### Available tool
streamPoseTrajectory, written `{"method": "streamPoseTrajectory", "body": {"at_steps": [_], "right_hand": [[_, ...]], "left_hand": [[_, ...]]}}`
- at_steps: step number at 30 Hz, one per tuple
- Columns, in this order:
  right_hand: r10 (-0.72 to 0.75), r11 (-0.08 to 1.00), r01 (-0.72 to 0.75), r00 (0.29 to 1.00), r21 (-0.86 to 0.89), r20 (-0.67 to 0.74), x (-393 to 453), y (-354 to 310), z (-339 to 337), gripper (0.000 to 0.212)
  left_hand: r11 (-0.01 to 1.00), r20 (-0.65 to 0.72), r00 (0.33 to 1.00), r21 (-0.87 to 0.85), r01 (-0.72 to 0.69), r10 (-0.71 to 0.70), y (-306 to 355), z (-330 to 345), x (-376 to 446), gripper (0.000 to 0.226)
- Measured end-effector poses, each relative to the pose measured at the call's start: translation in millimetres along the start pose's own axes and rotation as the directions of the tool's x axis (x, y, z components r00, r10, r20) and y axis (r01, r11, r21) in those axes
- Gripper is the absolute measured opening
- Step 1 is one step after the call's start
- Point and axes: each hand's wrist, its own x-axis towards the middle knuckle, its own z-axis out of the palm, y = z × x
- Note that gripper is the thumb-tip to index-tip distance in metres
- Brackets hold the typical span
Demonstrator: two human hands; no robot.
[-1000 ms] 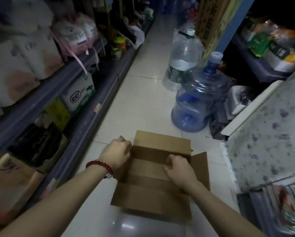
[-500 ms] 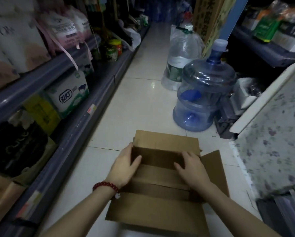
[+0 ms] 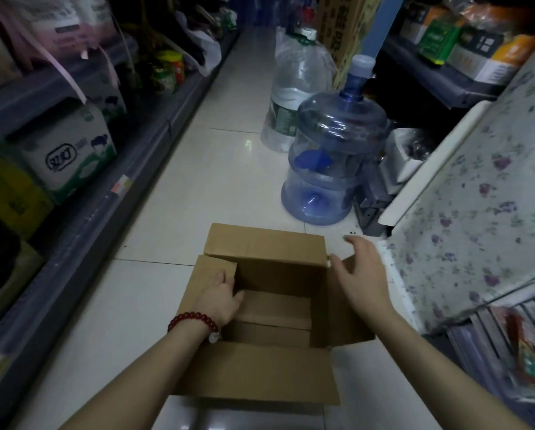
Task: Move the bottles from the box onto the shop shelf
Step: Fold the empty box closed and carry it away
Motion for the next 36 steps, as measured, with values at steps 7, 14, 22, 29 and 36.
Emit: {"method": "streamPoseTrajectory", "body": {"at_steps": [7, 14, 22, 29, 36], "right_hand": [[0.151, 0.958, -0.200, 0.960, 0.204, 0.234, -30.8, 26.1, 4.5, 0.071], [0.058, 0.909, -0.240, 0.882, 0.340, 0.468, -36.3, -15.2, 58.9, 0.072], [-0.016, 1.000, 0.014, 0.921, 0.007, 0.388, -51.0, 7.9, 93.2, 0.044], [-0.065, 0.996, 0.044, 0.945, 0.072, 0.322, 0.8, 31.3, 67.7, 0.080], [0.112, 0.972, -0.198, 0.865, 0.128, 0.490, 60.7, 43.8, 64.9, 0.127]], "left_hand": [[1.000, -0.005, 1.000, -0.001, 0.000, 0.000, -0.3, 7.1, -1.4, 0.061], [1.000, -0.003, 1.000, -0.025, -0.007, 0.007, -4.3, 6.7, -4.9, 0.061], [0.999, -0.012, 0.999, -0.018, -0.042, 0.042, -15.5, 7.2, -8.9, 0.060], [0.999, -0.007, 0.999, -0.030, -0.045, 0.045, -16.3, 7.3, -11.2, 0.059], [0.999, 0.018, 1.000, -0.026, -0.024, 0.025, -17.8, 9.4, -7.0, 0.060]]}}
